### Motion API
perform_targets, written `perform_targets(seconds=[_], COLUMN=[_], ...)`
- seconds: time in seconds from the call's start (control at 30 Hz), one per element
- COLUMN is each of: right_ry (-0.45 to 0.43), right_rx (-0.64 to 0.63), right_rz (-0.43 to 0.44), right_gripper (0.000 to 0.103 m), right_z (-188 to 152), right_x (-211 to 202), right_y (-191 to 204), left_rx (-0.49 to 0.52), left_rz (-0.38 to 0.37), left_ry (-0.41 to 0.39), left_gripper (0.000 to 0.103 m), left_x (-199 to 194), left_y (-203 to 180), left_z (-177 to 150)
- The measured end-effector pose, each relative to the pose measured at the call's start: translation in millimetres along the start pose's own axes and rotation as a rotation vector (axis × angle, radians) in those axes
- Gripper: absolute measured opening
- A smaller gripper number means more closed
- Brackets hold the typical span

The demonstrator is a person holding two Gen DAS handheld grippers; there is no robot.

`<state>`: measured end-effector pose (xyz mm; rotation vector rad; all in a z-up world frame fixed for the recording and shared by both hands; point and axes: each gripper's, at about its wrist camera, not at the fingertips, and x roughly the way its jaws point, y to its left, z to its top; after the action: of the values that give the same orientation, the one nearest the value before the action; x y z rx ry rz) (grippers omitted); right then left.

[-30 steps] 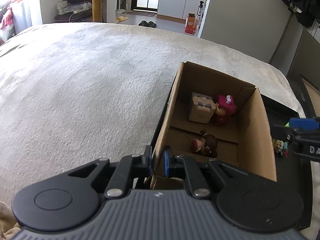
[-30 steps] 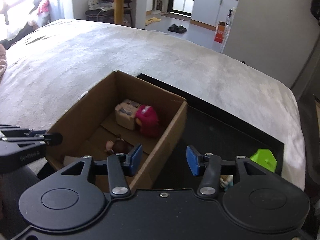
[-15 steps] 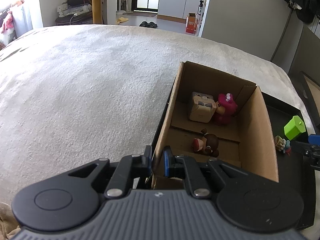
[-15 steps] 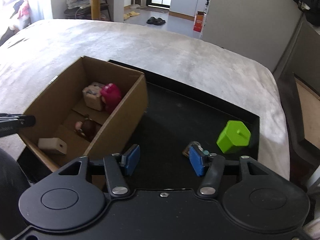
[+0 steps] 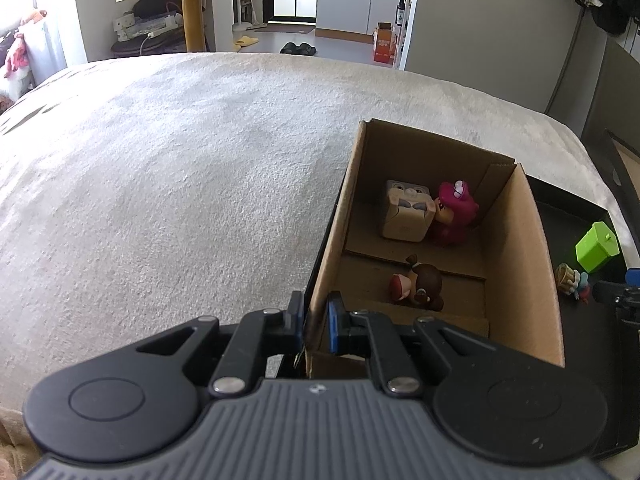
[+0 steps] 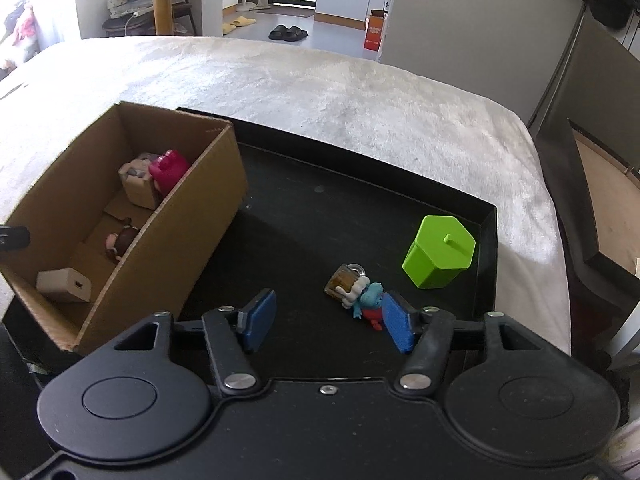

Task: Organize rigid objects
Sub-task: 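Move the right gripper to the mug figurine and grasp it, then carry the mug figurine with the right gripper and release it into the box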

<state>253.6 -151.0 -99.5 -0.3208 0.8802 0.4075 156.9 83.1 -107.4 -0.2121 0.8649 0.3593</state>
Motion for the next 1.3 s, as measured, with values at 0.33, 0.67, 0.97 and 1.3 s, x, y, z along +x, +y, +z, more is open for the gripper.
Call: perform_targets(seconds=[0.33, 0.67, 0.97, 1.3], right_ry=[0.04, 0.082, 0.125, 0.149], right_rx=[-0.048, -0.059, -0.086, -0.138], right_rz=[-0.006, -0.011, -0.014, 0.027], right_gripper=[0.06, 0.06, 0.059, 0.037], right_z=[0, 8, 5, 1], right_x=[34, 66, 80, 72], right_y=[-13, -20, -17, -6], left_rx=[-0.004, -0.013, -0.019, -0.006], left_rz=[-0.002, -0.011, -0.016, -0.005], left_ry=[0.003, 0.004, 0.004, 0.002], left_gripper=[0.011, 0.011, 0.011, 0.011], left_x=[1, 1, 1, 1], left_y=[2, 3, 4, 1], left_z=[1, 0, 0, 0])
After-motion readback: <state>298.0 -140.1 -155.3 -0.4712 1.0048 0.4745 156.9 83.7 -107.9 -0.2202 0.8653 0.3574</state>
